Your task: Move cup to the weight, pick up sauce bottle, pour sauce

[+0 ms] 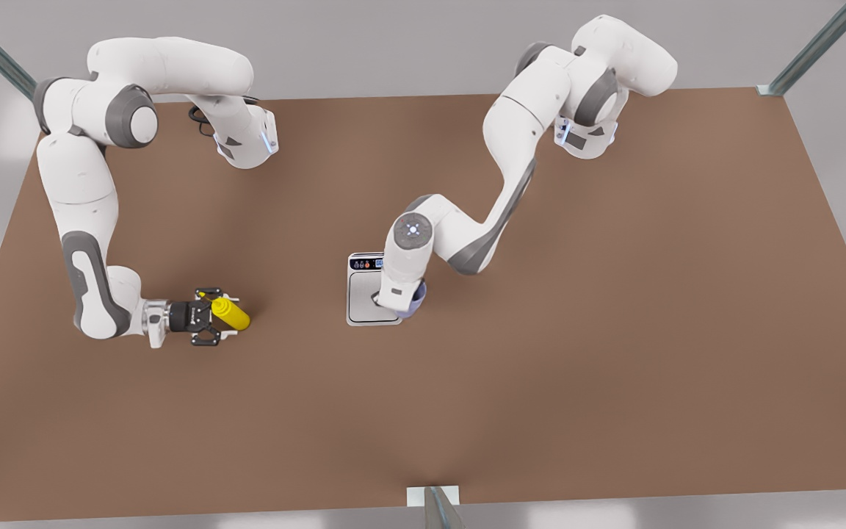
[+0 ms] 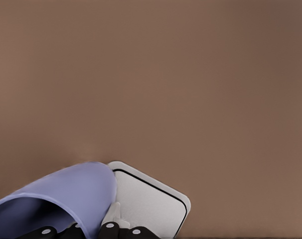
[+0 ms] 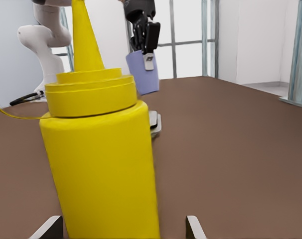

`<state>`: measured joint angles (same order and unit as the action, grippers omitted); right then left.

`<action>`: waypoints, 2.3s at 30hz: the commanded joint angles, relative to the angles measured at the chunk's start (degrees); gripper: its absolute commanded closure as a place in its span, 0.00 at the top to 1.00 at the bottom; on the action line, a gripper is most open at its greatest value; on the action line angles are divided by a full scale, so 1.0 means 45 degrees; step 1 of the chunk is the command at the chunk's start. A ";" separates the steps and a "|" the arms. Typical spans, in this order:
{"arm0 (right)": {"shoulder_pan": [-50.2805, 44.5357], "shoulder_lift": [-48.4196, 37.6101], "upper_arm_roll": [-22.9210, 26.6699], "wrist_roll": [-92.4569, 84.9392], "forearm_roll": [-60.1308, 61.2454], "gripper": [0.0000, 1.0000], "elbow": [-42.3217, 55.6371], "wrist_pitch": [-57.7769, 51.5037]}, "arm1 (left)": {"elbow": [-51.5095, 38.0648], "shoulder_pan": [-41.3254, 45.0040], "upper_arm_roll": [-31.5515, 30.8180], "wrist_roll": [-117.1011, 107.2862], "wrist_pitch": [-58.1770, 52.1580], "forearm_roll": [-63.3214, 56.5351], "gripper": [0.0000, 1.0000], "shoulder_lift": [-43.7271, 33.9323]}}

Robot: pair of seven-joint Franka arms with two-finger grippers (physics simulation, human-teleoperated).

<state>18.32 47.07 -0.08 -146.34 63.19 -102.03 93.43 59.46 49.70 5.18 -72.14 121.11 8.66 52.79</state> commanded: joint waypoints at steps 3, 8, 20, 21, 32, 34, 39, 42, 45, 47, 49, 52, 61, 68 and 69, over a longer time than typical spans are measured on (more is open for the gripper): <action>-0.0029 0.0068 -0.0001 0.0000 0.0039 0.91 0.0057 0.0000 | -0.0245 0.0284 0.0020 -0.0356 0.0000 0.0223 0.21 0.0202; -0.0185 0.0146 0.0019 -0.0019 0.0254 0.65 0.0135 0.0020 | -0.0909 0.0636 0.0020 -0.0863 0.0156 0.0223 0.21 0.0729; -0.0263 0.0146 -0.0001 0.0059 0.0430 0.57 0.0252 0.0234 | -0.1398 0.0831 0.0020 -0.1313 0.0176 0.0223 0.58 0.1139; -0.0263 0.0146 0.0019 0.0078 0.0430 0.57 0.0272 0.0234 | -0.1398 0.0831 0.0020 -0.1313 0.0176 0.0223 0.58 0.1178; -0.0868 -0.3837 0.0116 0.7127 -0.2361 0.56 0.0838 0.1424 | -0.1417 0.0675 0.0234 -0.1372 -0.1425 0.0223 0.66 -0.0149; -0.1414 -0.4696 0.0116 0.8981 -0.4117 0.56 0.0877 0.2400 | -0.0952 0.0577 0.1637 -0.0633 -0.2342 0.0320 0.67 -0.1046; -0.3232 -0.5869 -0.1835 1.5037 -1.0622 0.56 0.1189 0.4921 | 0.4147 -0.1923 0.7382 0.8372 -0.4571 0.3309 1.00 -0.4582; -0.3252 -0.5752 -0.4648 1.8514 -1.4627 0.56 0.1288 0.5391 | 0.5848 -0.7797 0.3053 1.3158 -0.4571 0.0540 1.00 -0.6809; -0.4617 -0.5693 -0.5392 1.9531 -1.6697 0.56 0.1482 0.5508 | 0.6493 -1.0497 0.0334 1.5992 -0.5839 -0.0304 1.00 -0.9348; -0.5654 -0.5557 -0.5391 1.9668 -1.7987 0.56 0.1815 0.5352 | 0.6278 -1.0947 -0.1172 1.3883 -0.5977 -0.1866 1.00 -0.9194; -0.5985 -0.5557 -0.5391 1.9473 -1.8552 0.57 0.1795 0.4942 | 0.6278 -1.0868 -0.1210 1.3882 -0.6035 -0.1788 1.00 -0.9154; -0.6396 -0.5557 -0.5411 1.9219 -2.0485 0.57 0.1756 0.4356 | 0.6161 -1.0771 -0.1211 1.3824 -0.6153 -0.1808 1.00 -0.9213; -0.7509 -0.5108 -0.5391 1.9356 -2.4469 0.57 0.1152 0.3652 | 0.6180 -1.0653 -0.1250 1.3960 -0.6035 -0.1769 1.00 -0.8822; -0.7783 -0.4912 -0.5391 2.0135 -2.5761 0.57 0.0897 0.3672 | 0.6180 -1.0673 -0.1230 1.4058 -0.6016 -0.1749 1.00 -0.8548; -0.7919 -0.4912 -0.5391 2.1366 -2.5761 0.57 0.0877 0.3594 | 0.6161 -1.0673 -0.1172 1.4058 -0.6016 -0.1496 1.00 -0.8548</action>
<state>-17.46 24.72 -24.35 -48.89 -52.68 -98.72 109.56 87.19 1.62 -0.09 -8.83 94.04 1.13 14.34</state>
